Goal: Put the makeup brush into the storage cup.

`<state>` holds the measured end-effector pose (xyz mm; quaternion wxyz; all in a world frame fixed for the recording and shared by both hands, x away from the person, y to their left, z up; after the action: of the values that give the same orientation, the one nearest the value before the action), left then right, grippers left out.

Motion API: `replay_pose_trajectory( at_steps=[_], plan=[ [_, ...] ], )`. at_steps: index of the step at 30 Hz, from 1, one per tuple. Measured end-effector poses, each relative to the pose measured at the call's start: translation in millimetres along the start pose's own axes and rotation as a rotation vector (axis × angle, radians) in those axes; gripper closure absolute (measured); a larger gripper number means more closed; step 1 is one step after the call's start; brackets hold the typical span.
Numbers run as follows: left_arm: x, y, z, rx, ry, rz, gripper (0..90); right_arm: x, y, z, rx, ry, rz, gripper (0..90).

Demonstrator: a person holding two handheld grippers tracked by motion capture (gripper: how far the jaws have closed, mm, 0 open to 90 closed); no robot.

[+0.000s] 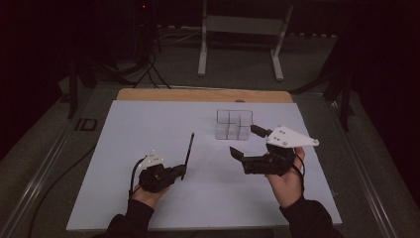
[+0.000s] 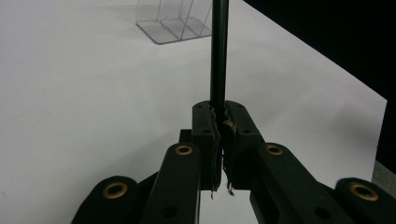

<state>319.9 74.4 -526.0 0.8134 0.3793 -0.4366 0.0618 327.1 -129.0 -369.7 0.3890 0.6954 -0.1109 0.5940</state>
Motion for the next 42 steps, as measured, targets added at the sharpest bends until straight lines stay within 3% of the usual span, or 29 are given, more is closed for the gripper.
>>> replay_pose_trajectory(
  at_steps=[4, 8, 22, 29, 30, 35, 38, 39, 40, 41, 42],
  plan=[
    [0.6, 0.5, -0.3, 0.002, -0.002, 0.002, 84.9, 10.5, -12.9, -0.8, 0.007, 0.002, 0.002, 10.2],
    [0.7, 0.7, -0.2, 0.002, 0.001, 0.005, 84.9, 14.0, -27.6, -3.1, 0.046, -0.028, -0.019, 10.3],
    [0.6, -0.1, 1.1, -0.005, 0.000, 0.004, 84.9, 10.9, -66.7, -4.4, -0.007, -0.044, -0.095, 10.3],
    [0.9, -0.5, 2.2, -0.010, 0.002, 0.007, 84.9, 6.1, -83.2, -10.9, -0.008, -0.099, -0.139, 10.3],
    [1.2, 0.1, 3.2, -0.014, 0.002, 0.009, 84.9, 2.7, -90.8, -16.8, 0.018, -0.119, -0.163, 10.2],
    [1.4, 0.1, 3.2, -0.020, 0.006, 0.008, 84.9, -1.9, -101.2, -24.7, 0.044, -0.146, -0.186, 9.5],
    [1.6, -0.4, 3.4, -0.022, 0.011, 0.013, 84.9, -2.6, -110.5, -27.9, 0.039, -0.207, -0.180, 9.5],
    [1.6, -0.4, 3.4, -0.022, 0.011, 0.013, 84.9, -2.6, -110.5, -27.9, 0.039, -0.207, -0.180, 9.5],
    [1.8, -0.2, 3.6, -0.025, 0.009, 0.013, 85.0, -4.1, -114.3, -30.2, 0.058, -0.246, -0.190, 9.5],
    [1.8, -0.2, 3.6, -0.025, 0.009, 0.013, 84.9, -4.1, -114.3, -30.2, 0.058, -0.246, -0.190, 9.5],
    [2.0, -0.1, 3.5, -0.021, 0.010, 0.017, 84.9, -4.7, -117.1, -32.4, 0.076, -0.280, -0.191, 9.6]
  ],
)
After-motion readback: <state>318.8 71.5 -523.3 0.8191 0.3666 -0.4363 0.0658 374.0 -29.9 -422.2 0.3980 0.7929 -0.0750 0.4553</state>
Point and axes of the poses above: each handheld gripper's, and its own axes: y roughly backward along the jaws, x roughly out of its top, z roughly to its right, the point moved 9 cm from there along -y, roughly forward along the jaws, and after that the axes turned 6 degrees about -z, right-handed, at the moved point
